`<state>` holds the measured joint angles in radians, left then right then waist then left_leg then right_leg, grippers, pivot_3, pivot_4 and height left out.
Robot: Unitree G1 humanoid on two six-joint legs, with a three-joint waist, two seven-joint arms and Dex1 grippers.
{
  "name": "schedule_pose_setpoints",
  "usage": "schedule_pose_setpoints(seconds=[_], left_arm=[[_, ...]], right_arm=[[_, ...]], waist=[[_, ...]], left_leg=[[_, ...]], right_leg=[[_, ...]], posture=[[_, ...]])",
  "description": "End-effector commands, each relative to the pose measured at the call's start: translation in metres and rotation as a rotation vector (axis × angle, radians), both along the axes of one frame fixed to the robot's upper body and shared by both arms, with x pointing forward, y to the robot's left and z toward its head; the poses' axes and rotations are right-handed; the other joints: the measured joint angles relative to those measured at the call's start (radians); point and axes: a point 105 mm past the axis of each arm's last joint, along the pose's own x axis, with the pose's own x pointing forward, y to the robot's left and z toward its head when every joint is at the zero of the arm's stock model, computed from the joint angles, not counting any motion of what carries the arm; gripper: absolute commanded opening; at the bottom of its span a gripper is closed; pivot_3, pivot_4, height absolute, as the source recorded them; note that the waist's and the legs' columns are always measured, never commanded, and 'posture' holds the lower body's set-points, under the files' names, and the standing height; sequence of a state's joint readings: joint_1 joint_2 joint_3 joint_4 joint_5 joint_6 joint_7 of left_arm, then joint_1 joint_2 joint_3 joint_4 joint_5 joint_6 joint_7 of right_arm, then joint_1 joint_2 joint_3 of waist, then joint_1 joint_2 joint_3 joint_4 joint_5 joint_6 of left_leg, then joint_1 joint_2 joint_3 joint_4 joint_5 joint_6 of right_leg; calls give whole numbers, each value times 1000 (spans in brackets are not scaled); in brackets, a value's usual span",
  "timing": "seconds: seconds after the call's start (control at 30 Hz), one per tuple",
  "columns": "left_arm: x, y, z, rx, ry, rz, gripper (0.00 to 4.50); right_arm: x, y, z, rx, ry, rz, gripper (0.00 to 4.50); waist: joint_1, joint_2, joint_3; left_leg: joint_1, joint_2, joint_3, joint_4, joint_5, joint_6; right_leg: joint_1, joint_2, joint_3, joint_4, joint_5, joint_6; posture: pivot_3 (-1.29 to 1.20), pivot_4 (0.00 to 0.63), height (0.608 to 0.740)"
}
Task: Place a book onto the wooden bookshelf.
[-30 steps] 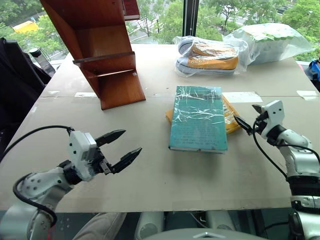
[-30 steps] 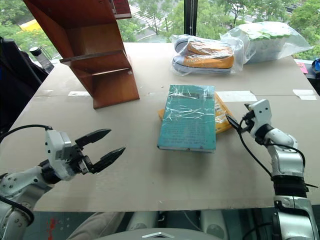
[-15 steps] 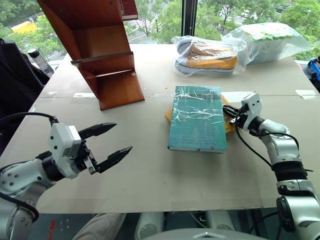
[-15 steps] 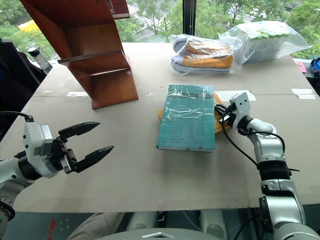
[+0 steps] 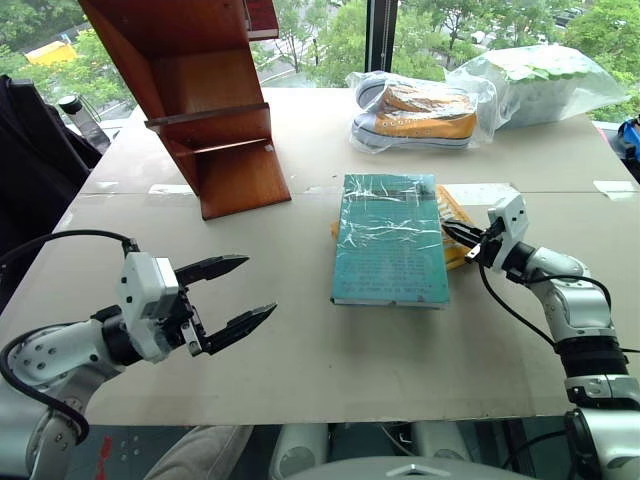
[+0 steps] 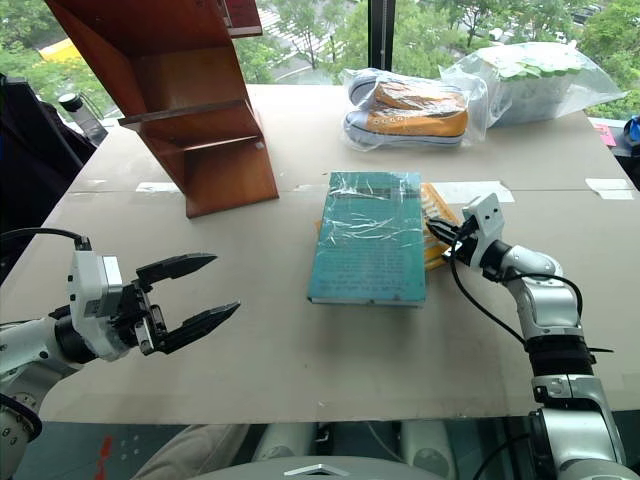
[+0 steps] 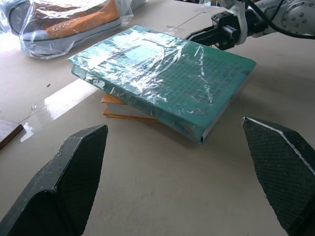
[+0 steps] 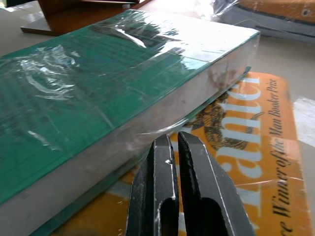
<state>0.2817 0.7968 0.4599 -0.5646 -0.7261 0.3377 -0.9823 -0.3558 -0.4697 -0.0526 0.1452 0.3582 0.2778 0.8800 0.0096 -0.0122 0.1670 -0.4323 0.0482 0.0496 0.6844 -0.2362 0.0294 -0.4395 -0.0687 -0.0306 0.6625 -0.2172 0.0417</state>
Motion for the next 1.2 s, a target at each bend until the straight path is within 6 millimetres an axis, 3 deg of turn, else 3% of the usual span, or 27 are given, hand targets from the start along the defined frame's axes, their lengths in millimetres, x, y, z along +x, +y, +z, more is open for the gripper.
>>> schedule_pose_setpoints(seconds=[0.03,0.2,0.27,0.37,0.47,0.5,0.53,0.63,0.77,0.93,1.2], left_arm=[[1,-1,3,18,-16,-17,4500],[5,-1,-3,-9,24,-7,4500],[19,2,-12,-81,104,73,4500],[36,1,-33,-154,270,128,4500],[47,-3,-38,-261,422,91,4500],[50,-7,-37,-320,489,57,4500],[55,-10,-38,-361,548,33,4500],[63,-24,-44,-410,748,-56,4500],[75,-40,-48,-453,930,-129,4500],[74,-64,-68,-385,1121,-225,4500],[92,-93,-64,-524,1151,-324,4500]], right_arm=[[-6,5,15,20,-48,33,42],[-1,-32,22,-10,-92,-110,42],[-15,-44,32,30,-78,-70,42],[-45,-49,45,70,-48,35,761],[-71,-51,48,58,-10,101,2202],[-81,-50,48,58,12,130,2457],[-90,-49,50,69,33,158,3106],[-109,-45,54,76,75,207,4468],[-115,-43,56,71,70,194,4468],[-122,-39,54,90,125,215,4468],[-121,-42,52,61,130,202,4468]], waist=[[-2,0,0],[1,0,0],[16,1,1],[23,1,1],[16,-1,1],[11,-2,2],[9,-2,2],[4,-3,2],[-2,-6,4],[4,-7,5],[6,-9,6]], left_leg=[[0,0,0,0,0,0],[0,0,0,0,0,0],[-1,0,0,0,0,0],[-1,-2,-1,0,0,0],[0,-1,-1,0,0,0],[0,-1,-2,0,0,0],[1,0,-3,0,0,0],[2,0,-4,1,0,0],[3,-1,-3,1,0,0],[2,-1,-3,1,0,0],[1,-3,-5,3,0,0]], right_leg=[[0,0,0,0,0,0],[0,0,0,0,0,0],[0,0,0,0,0,0],[1,-1,-1,-1,0,0],[1,0,-1,-1,0,0],[1,0,-1,0,0,1],[2,0,-2,0,0,1],[3,0,-2,1,0,1],[4,0,-2,0,0,1],[4,0,-2,0,0,0],[5,-1,-2,-1,0,1]], posture=[[0,150,693],[0,150,693],[0,150,693],[0,150,693],[0,150,693],[0,150,693],[0,150,693],[0,150,693],[0,150,693],[0,150,693],[0,150,693]])
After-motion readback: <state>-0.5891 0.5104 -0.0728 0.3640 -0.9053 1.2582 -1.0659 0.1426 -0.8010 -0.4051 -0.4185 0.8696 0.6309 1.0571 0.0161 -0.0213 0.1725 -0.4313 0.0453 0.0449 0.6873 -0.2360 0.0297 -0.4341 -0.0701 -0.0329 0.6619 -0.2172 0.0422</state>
